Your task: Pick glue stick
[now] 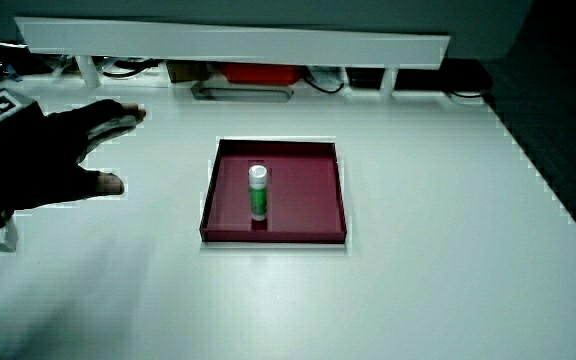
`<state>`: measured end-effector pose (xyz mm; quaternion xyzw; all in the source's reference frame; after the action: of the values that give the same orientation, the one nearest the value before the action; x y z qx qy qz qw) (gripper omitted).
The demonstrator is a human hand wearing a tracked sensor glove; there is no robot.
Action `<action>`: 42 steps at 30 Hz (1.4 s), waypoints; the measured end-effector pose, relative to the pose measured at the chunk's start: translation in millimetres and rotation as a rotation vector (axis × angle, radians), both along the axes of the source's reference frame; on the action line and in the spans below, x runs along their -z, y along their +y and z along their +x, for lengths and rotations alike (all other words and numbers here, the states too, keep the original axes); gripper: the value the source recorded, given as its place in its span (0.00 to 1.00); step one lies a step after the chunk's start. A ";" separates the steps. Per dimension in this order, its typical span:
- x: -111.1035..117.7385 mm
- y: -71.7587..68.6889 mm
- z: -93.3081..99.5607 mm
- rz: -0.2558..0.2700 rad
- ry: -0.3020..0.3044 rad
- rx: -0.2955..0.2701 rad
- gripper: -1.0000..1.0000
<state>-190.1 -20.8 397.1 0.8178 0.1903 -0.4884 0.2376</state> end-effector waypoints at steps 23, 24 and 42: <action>-16.5 -15.4 54.1 -0.179 -0.065 0.028 0.50; -16.7 -16.1 56.8 -0.210 -0.087 0.039 0.50; -75.7 -35.3 115.7 -0.209 0.017 0.017 0.50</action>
<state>-74.4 -56.1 472.9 0.7858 0.1335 -0.5146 0.3160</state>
